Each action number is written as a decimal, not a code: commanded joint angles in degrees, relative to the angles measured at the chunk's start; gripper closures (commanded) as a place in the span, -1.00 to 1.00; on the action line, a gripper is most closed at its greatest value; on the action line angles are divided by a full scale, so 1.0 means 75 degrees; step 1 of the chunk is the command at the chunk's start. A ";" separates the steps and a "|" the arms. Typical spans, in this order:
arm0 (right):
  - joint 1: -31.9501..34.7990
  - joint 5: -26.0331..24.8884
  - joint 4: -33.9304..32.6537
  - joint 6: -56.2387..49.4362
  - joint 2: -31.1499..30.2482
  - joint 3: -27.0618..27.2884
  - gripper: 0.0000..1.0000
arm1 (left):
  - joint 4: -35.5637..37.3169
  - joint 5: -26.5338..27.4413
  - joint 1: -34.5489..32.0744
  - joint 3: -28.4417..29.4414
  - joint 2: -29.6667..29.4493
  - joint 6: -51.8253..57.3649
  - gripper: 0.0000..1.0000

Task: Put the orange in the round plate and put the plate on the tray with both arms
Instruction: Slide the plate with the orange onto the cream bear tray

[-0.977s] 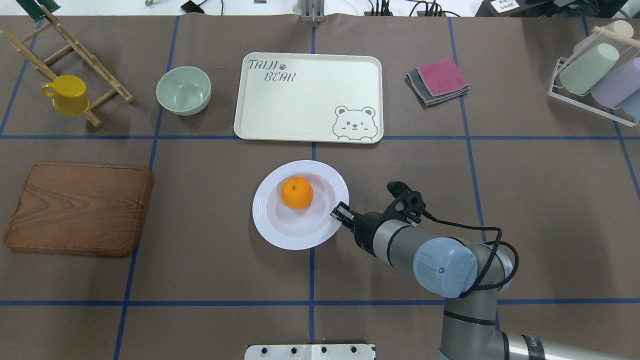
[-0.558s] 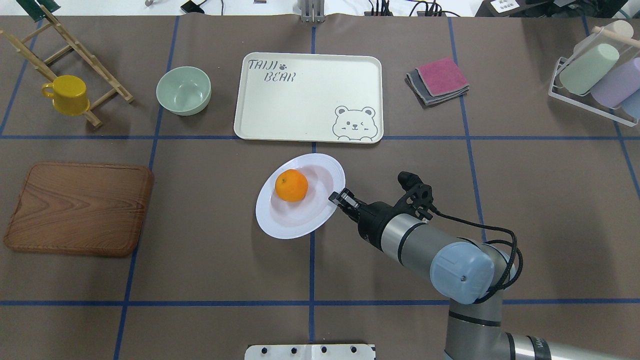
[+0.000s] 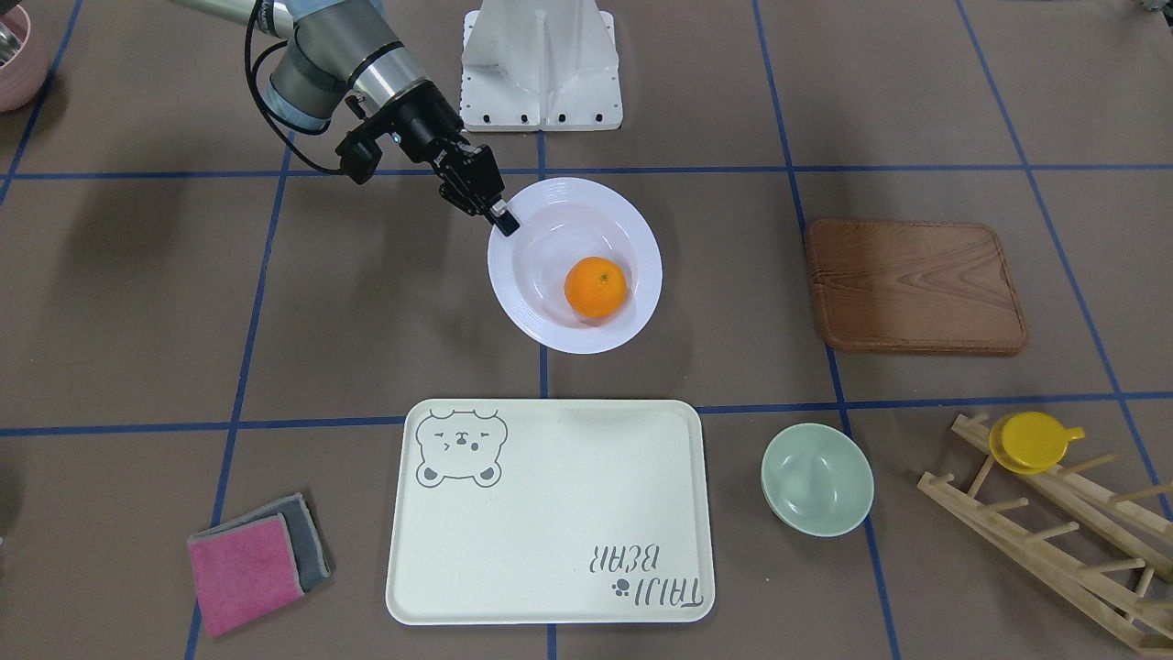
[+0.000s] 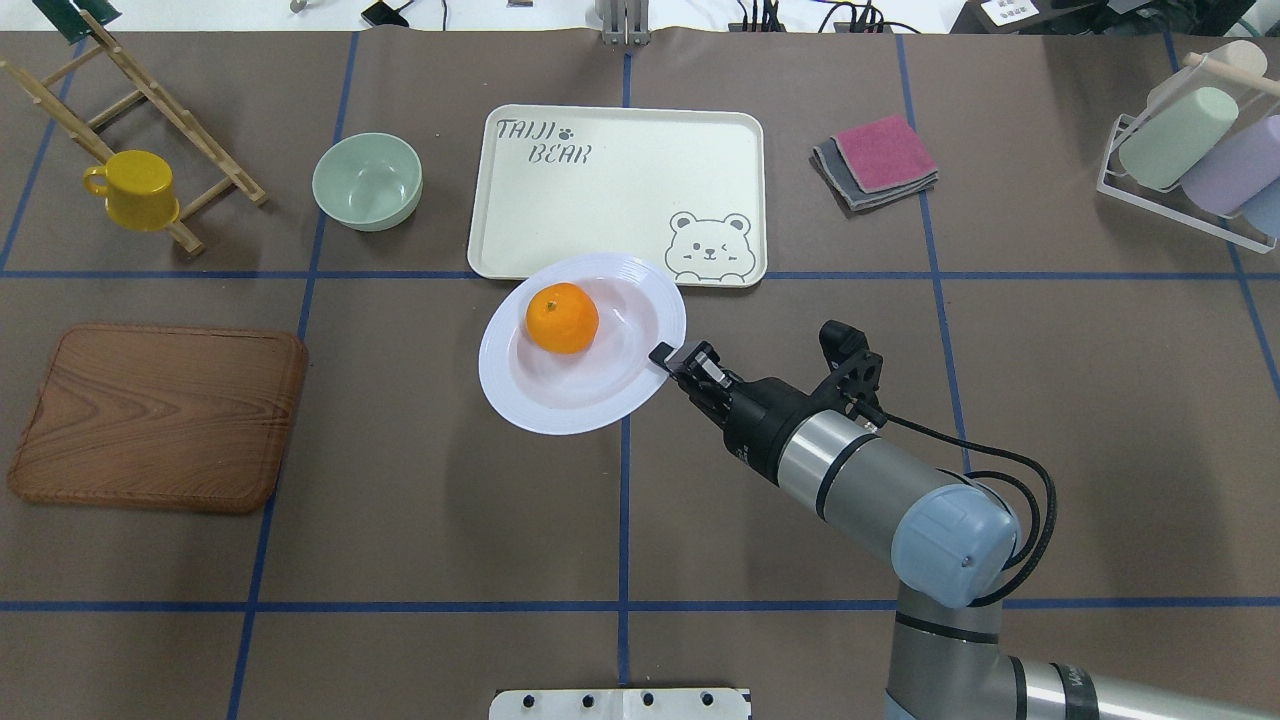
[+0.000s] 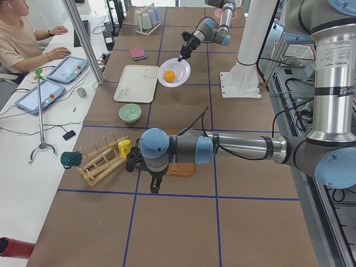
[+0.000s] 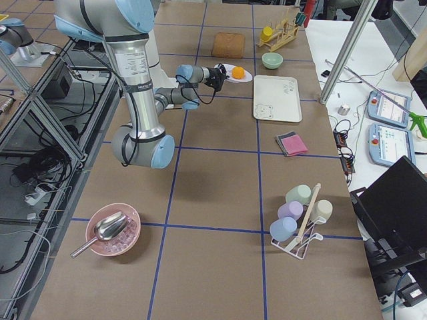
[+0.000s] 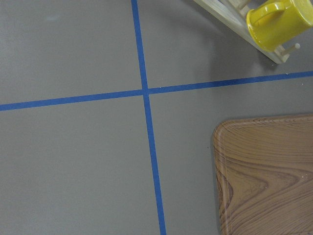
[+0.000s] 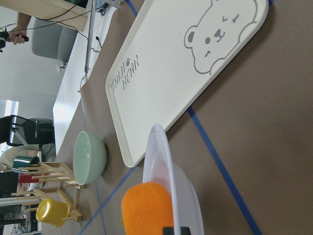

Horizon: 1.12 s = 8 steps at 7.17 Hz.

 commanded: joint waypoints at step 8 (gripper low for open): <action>0.1719 -0.0719 -0.0800 0.2596 0.3242 -0.4947 0.17 | 0.0000 0.0000 0.0024 -0.0043 -0.0022 -0.0012 -1.00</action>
